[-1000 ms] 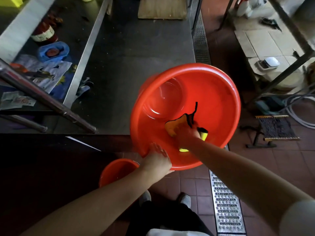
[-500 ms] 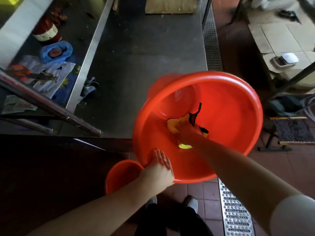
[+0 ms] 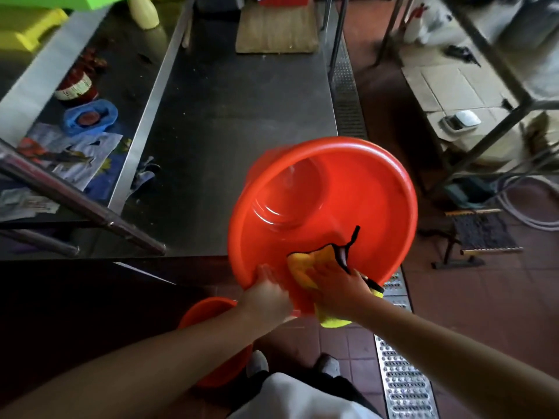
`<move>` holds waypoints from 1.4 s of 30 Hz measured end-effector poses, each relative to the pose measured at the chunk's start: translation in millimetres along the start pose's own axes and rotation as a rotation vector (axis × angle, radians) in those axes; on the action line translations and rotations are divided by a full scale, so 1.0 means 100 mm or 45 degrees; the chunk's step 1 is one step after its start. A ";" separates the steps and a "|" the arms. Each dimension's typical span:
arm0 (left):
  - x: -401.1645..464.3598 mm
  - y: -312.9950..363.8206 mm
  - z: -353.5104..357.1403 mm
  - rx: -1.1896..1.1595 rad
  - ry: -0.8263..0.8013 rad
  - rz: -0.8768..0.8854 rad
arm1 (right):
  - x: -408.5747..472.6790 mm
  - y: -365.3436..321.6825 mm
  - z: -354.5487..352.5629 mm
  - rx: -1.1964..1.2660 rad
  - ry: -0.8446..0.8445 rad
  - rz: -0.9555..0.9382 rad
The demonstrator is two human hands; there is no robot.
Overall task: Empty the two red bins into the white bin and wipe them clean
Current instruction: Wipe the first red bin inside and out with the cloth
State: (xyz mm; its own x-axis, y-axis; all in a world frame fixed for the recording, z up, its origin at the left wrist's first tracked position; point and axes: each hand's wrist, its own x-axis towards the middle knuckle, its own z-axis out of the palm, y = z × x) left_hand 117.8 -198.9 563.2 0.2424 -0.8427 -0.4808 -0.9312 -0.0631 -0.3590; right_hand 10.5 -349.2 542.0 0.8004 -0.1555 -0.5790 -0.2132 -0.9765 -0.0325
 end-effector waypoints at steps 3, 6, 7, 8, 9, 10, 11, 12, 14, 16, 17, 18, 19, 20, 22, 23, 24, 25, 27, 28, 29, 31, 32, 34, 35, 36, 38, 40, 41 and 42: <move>0.01 -0.03 -0.02 0.023 -0.019 0.026 | 0.11 -0.01 -0.07 0.117 -0.003 0.126; -0.01 -0.04 0.01 0.007 -0.028 -0.003 | 0.36 0.01 -0.06 0.141 -0.026 0.111; -0.01 -0.03 0.02 0.005 0.003 0.004 | 0.47 0.03 -0.05 0.166 -0.034 0.118; 0.00 -0.03 0.02 0.011 0.020 0.006 | 0.58 0.05 -0.05 0.199 -0.039 0.138; 0.00 -0.03 0.02 0.026 0.027 -0.001 | 0.69 0.07 -0.07 0.229 -0.047 0.158; 0.01 -0.02 0.01 0.051 0.028 -0.003 | 0.79 0.09 -0.08 0.236 -0.061 0.175; 0.02 -0.02 0.02 0.085 0.031 0.006 | 0.91 0.11 -0.10 0.232 -0.068 0.183; 0.03 -0.01 0.03 0.116 0.046 0.025 | 1.02 0.13 -0.11 0.229 -0.063 0.189; 0.05 -0.03 0.06 0.142 0.069 0.046 | 1.25 0.15 -0.13 0.267 -0.035 0.214; 0.06 -0.05 0.08 0.145 0.044 0.063 | 1.42 0.15 -0.16 0.282 0.032 0.258; 0.06 -0.07 0.10 0.154 0.023 0.082 | 1.49 0.14 -0.17 0.267 0.075 0.272; 0.06 -0.08 0.11 0.169 0.002 0.110 | 1.52 0.13 -0.19 0.283 0.124 0.290; 0.05 -0.09 0.12 0.173 -0.015 0.141 | 1.52 0.12 -0.23 0.347 0.162 0.310; 0.03 -0.12 0.11 0.163 -0.021 0.164 | 1.51 0.11 -0.25 0.423 0.179 0.335; 0.01 -0.17 0.03 0.126 0.002 0.174 | 1.49 0.11 -0.30 0.500 0.136 0.374; 0.00 -0.20 -0.02 0.093 0.015 0.175 | 1.47 0.12 -0.33 0.498 0.111 0.388; -0.01 -0.22 -0.07 0.048 0.030 0.179 | 1.47 0.14 -0.38 0.489 0.134 0.398; -0.03 -0.26 -0.13 -0.007 0.063 0.184 | 1.47 0.16 -0.44 0.478 0.203 0.389; -0.03 -0.35 -0.22 -0.121 0.182 0.193 | 1.50 0.20 -0.61 0.435 0.392 0.317; -0.03 -0.38 -0.24 -0.158 0.225 0.204 | 1.50 0.21 -0.71 0.419 0.456 0.276; -0.03 -0.43 -0.26 -0.187 0.256 0.210 | 1.50 0.22 -0.83 0.399 0.477 0.241; -0.01 -0.53 -0.30 -0.238 0.363 0.198 | 1.49 0.22 -1.04 0.278 0.443 0.191; 0.01 -0.58 -0.32 -0.246 0.405 0.167 | 1.46 0.23 -1.14 0.210 0.433 0.171; 0.04 -0.70 -0.37 -0.200 0.486 0.090 | 1.34 0.26 -1.34 0.107 0.441 0.143; 0.06 -0.77 -0.40 -0.197 0.521 0.057 | 1.25 0.29 -1.43 0.060 0.446 0.140; 0.08 -0.84 -0.43 -0.194 0.555 0.025 | 1.16 0.33 -1.50 0.015 0.444 0.142; 0.15 -1.00 -0.43 -0.213 0.665 -0.054 | 0.99 0.43 -1.62 -0.040 0.424 0.160; 0.20 -1.18 -0.39 -0.306 0.745 -0.121 | 0.86 0.51 -1.71 -0.031 0.436 0.184; 0.22 -1.28 -0.38 -0.349 0.763 -0.142 | 0.81 0.53 -1.76 -0.003 0.469 0.191; 0.24 -1.36 -0.37 -0.377 0.762 -0.159 | 0.78 0.54 -1.81 0.035 0.513 0.189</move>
State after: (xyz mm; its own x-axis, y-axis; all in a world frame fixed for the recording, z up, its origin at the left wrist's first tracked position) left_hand 239.9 -230.5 630.0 0.2400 -0.9649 0.1066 -0.9619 -0.2512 -0.1078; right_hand 163.0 -440.8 642.2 0.9137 -0.3451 -0.2147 -0.3529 -0.9356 0.0022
